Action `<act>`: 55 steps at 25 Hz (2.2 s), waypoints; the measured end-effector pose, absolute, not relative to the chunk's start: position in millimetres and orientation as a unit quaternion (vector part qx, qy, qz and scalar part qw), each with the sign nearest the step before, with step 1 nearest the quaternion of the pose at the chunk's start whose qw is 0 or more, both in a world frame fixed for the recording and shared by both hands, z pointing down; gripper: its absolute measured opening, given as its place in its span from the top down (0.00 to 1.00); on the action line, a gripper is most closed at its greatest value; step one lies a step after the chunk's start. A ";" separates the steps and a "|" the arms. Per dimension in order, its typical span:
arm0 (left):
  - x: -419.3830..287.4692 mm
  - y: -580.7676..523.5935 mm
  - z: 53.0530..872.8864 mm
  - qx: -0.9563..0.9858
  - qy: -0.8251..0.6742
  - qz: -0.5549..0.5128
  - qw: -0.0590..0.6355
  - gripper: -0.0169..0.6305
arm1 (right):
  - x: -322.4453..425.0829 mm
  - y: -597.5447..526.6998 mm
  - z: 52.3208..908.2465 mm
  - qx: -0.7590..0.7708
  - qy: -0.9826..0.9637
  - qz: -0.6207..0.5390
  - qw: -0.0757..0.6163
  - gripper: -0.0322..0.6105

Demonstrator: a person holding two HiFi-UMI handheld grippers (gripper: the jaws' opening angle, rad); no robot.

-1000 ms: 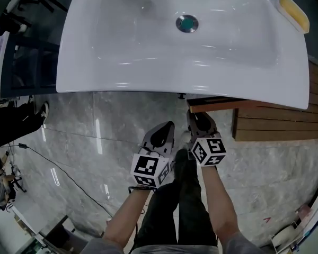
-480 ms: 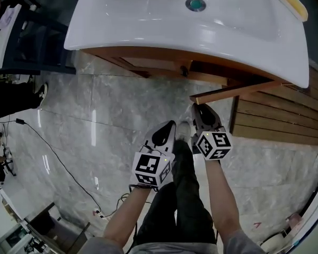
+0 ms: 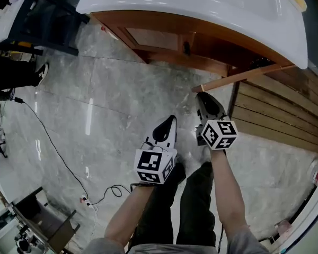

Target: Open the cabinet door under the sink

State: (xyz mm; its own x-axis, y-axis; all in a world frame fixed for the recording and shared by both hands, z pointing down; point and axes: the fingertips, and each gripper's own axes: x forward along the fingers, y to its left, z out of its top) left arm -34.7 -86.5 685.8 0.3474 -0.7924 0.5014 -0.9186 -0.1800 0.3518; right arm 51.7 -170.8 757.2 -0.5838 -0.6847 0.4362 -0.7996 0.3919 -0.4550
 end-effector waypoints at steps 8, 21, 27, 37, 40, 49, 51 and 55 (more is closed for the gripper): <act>-8.0 -53.2 689.8 0.722 -0.605 0.101 0.321 0.96 | 66.0 -144.2 757.3 0.391 -0.856 0.318 0.113 0.82; 73.7 -20.3 692.5 0.696 -0.633 0.092 0.326 0.96 | 139.2 -80.8 755.1 0.321 -0.885 0.309 0.136 0.82; 120.8 -13.8 689.6 0.708 -0.619 0.091 0.328 0.96 | 195.7 -59.2 757.9 0.348 -0.870 0.321 0.140 0.84; 171.7 -11.3 685.9 0.734 -0.588 0.102 0.324 0.96 | 272.9 -54.1 755.3 0.413 -0.843 0.314 0.141 0.88; 184.8 -12.3 684.0 0.742 -0.578 0.103 0.324 0.96 | 277.5 -54.6 755.3 0.413 -0.844 0.306 0.154 0.88; 195.5 -14.2 666.8 0.762 -0.557 0.114 0.310 0.96 | 287.2 -48.8 739.4 0.442 -0.836 0.289 0.149 0.88; 192.9 -15.5 658.5 0.764 -0.556 0.114 0.309 0.96 | 288.5 -47.4 729.6 0.446 -0.835 0.288 0.145 0.88; 192.3 -15.5 632.1 0.772 -0.548 0.115 0.301 0.96 | 293.4 -44.6 696.7 0.454 -0.833 0.288 0.134 0.88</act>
State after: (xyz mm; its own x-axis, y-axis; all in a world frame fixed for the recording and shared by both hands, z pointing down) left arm 192.3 -15.5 632.1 0.3735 -0.7766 0.5074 -0.9149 -0.2182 0.3396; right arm 293.4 -44.6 696.7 -0.5525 -0.6789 0.4837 -0.8326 0.4224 -0.3582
